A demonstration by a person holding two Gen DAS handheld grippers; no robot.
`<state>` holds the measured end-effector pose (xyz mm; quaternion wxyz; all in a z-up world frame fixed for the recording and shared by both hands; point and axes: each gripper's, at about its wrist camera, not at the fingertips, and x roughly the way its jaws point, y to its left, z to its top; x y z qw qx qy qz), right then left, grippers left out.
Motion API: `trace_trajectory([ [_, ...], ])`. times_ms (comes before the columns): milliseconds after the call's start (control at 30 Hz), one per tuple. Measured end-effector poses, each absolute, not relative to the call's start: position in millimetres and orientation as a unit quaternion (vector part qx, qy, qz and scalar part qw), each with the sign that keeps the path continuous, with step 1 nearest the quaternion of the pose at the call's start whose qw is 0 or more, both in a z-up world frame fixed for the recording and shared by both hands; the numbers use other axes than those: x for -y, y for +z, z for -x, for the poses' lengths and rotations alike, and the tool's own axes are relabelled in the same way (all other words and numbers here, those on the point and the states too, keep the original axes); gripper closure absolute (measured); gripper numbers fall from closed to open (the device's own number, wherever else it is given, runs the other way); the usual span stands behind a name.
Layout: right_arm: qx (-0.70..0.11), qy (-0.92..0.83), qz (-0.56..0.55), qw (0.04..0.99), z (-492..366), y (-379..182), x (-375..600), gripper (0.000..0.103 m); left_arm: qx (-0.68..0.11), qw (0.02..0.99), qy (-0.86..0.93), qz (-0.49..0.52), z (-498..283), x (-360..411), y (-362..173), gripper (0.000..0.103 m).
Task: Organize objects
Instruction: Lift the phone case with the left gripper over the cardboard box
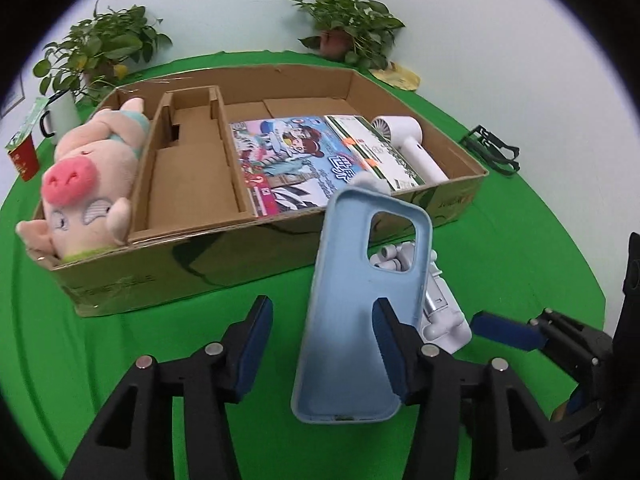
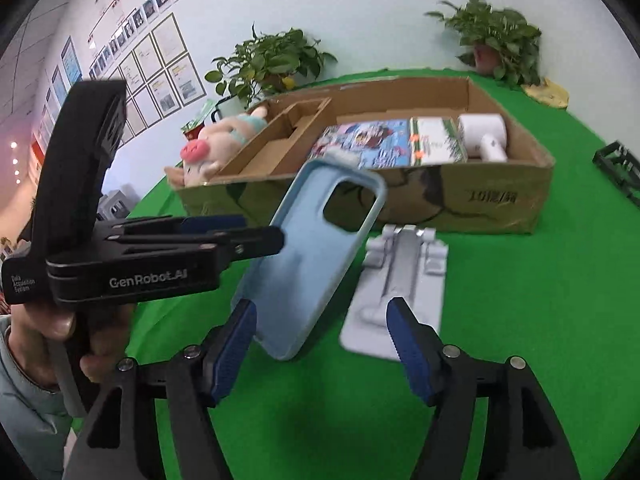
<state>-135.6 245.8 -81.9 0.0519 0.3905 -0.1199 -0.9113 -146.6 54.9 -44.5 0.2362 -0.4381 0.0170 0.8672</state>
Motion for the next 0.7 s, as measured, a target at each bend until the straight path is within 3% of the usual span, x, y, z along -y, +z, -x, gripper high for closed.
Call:
trace_trajectory([
  [33, 0.127, -0.911, -0.39, 0.047, 136, -85, -245, 0.04, -0.018, 0.233, 0.866, 0.442, 149, -56, -48, 0.053],
  [67, 0.128, -0.911, -0.39, 0.039, 138, -89, -244, 0.049, -0.02, 0.227, 0.862, 0.452, 152, -58, -52, 0.057],
  [133, 0.139, -0.906, -0.399, 0.032, 142, -95, -245, 0.06, -0.016, 0.234, 0.856, 0.461, 153, -59, -56, 0.079],
  [267, 0.152, -0.9, -0.406, 0.041, 149, -99, -245, 0.069, -0.015, 0.233, 0.859, 0.455, 148, -58, -54, 0.085],
  [333, 0.145, -0.902, -0.405, 0.044, 155, -99, -241, 0.073, -0.008, 0.23, 0.859, 0.457, 147, -55, -54, 0.096],
  [400, 0.124, -0.904, -0.408, 0.024, 160, -101, -237, 0.089, -0.01, 0.22, 0.862, 0.457, 146, -53, -52, 0.098],
  [433, 0.129, -0.904, -0.407, 0.017, 161, -103, -238, 0.093, -0.008, 0.222, 0.862, 0.456, 145, -52, -51, 0.098],
  [700, 0.117, -0.923, -0.366, -0.015, 150, -82, -242, 0.099, -0.004, 0.217, 0.881, 0.42, 127, -55, -31, 0.099],
])
